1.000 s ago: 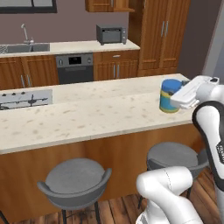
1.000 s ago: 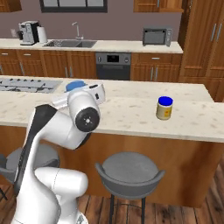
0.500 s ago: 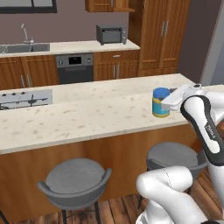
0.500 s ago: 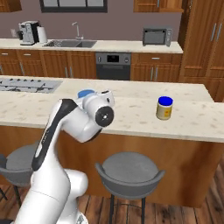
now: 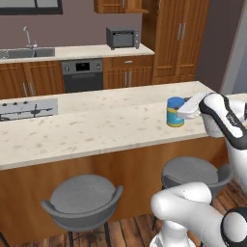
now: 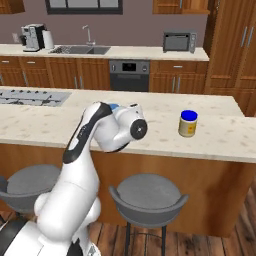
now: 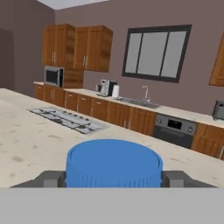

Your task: The dining table condiment station is running low on mayonnaise. Refill the condiment station by opening the cabinet and taking the mayonnaise from the cabinet and placing it on the dining table.

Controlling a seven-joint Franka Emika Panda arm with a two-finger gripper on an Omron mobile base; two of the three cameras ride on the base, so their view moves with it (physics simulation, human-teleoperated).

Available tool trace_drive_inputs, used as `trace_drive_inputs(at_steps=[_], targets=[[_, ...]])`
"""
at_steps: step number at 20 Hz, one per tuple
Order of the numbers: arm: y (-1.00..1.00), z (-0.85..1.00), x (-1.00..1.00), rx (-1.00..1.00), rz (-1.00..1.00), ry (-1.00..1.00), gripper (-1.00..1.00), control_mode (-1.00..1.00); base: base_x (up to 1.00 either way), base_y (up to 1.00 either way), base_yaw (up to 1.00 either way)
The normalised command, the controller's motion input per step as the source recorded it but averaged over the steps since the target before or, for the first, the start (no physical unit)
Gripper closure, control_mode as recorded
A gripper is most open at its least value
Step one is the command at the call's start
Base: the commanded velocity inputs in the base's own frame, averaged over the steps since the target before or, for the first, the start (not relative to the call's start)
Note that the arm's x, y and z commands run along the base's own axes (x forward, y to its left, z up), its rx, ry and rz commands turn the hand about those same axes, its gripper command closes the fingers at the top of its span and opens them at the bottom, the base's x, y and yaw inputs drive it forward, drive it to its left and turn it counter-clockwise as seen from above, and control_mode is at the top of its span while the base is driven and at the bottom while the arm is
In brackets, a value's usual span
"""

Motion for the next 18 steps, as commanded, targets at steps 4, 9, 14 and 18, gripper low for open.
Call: trace_drive_inputs(at_steps=[4,9,14,18], targets=[[-0.19,-0.18,0.44,0.0,0.05,0.0,1.0,-1.0,0.0,0.0,0.0],[0.01,-0.24,0.57,0.0,0.0,0.0,1.0,-1.0,0.0,0.0,0.0],[0.17,-0.38,0.54,0.0,0.0,0.0,1.0,-1.0,0.0,0.0,0.0],[0.08,-0.37,0.38,0.0,0.0,0.0,1.0,-1.0,0.0,0.0,0.0]])
